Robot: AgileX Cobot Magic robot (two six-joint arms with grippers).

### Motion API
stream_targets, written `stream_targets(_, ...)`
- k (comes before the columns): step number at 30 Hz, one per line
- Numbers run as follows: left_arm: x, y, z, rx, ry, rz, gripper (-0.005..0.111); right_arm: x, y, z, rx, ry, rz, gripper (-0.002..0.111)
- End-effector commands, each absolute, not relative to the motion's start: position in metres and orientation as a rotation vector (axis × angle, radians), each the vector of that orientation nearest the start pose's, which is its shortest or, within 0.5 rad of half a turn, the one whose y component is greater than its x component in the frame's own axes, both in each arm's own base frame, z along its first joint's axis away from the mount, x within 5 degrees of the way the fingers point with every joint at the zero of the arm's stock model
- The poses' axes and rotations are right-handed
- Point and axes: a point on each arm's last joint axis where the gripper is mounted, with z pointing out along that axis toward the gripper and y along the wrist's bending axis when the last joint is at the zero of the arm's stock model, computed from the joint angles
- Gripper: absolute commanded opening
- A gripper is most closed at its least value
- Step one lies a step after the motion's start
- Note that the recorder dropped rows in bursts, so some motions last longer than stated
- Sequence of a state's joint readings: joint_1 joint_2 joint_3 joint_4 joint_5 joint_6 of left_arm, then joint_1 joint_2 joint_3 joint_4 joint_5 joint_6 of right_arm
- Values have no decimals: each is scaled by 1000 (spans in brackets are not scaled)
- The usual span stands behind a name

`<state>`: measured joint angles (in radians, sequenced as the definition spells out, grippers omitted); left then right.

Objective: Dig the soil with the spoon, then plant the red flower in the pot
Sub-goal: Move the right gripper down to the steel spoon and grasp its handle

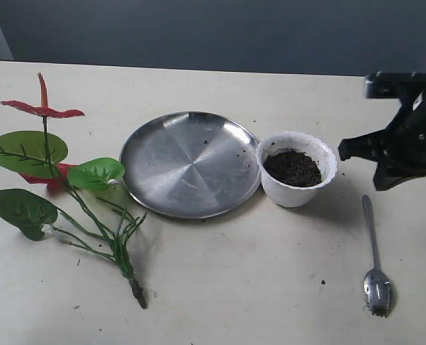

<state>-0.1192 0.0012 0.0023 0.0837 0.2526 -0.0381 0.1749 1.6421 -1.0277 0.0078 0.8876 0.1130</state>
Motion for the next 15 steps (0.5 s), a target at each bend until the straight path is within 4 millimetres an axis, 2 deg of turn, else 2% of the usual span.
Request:
stream_targets(1,55,-5,192,126,1718,-46,1,304,58,178,-83,3058,20,-1)
stream_targets(5,55,-5,192,126,1718,-46,1,306,56,168,-117,3089,-25,2)
stream_targets(12,55,-5,192,126,1718,-46,1,307,49,167,-218,3072,-153,38)
stream_targets(15,55,-5,192,126,1718,-46,1,309,48,165,-224,3041,-156,41)
